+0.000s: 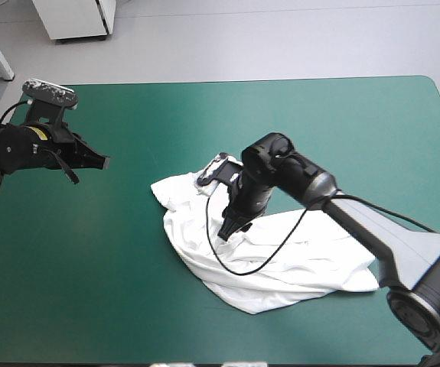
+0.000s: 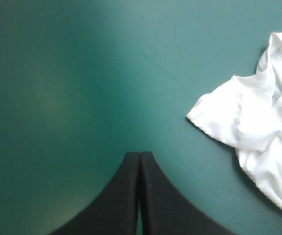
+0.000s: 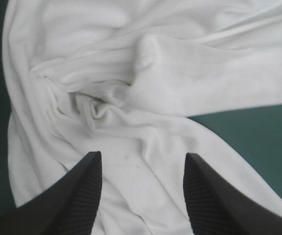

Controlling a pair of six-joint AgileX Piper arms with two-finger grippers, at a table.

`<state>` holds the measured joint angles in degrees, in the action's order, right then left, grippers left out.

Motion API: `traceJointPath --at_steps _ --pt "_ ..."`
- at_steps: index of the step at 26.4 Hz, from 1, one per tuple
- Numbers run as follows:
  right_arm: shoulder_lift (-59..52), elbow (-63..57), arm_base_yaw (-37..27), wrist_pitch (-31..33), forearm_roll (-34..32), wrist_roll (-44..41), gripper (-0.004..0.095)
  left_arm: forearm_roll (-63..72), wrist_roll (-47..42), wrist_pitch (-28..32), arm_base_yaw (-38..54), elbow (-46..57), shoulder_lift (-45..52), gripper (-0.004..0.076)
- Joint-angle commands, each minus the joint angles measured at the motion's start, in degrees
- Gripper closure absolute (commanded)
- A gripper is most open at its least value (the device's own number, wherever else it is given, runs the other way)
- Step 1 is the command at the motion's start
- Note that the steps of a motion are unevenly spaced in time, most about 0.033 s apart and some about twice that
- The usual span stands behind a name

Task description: Fold the cloth

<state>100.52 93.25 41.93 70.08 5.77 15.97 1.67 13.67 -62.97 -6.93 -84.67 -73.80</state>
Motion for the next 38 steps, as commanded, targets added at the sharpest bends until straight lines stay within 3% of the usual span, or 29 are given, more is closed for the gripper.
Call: traceJointPath --at_steps 1,10,20,29,38 --pt "-7.9 0.2 -4.3 1.0 -2.4 -2.1 0.0418 0.8 1.1 2.5 -0.1 -0.1 0.9 0.0692" --pt "-22.7 -12.9 -12.0 1.2 -9.6 -6.0 0.0423 5.9 5.3 2.9 -1.2 -0.3 -6.6 0.0466" --pt "-31.4 -25.0 -12.5 1.5 -12.4 -9.1 0.0424 5.6 5.4 1.1 -7.0 -4.3 -20.8 0.0349" --pt "-31.5 -25.1 -12.5 1.5 -15.4 -10.1 0.0424 5.1 5.4 6.1 -7.4 -4.5 -30.2 0.033" --pt "-31.8 -28.1 -12.5 1.6 -17.2 -11.5 0.0424 8.1 5.6 5.7 -7.4 -7.8 -36.8 0.0331"
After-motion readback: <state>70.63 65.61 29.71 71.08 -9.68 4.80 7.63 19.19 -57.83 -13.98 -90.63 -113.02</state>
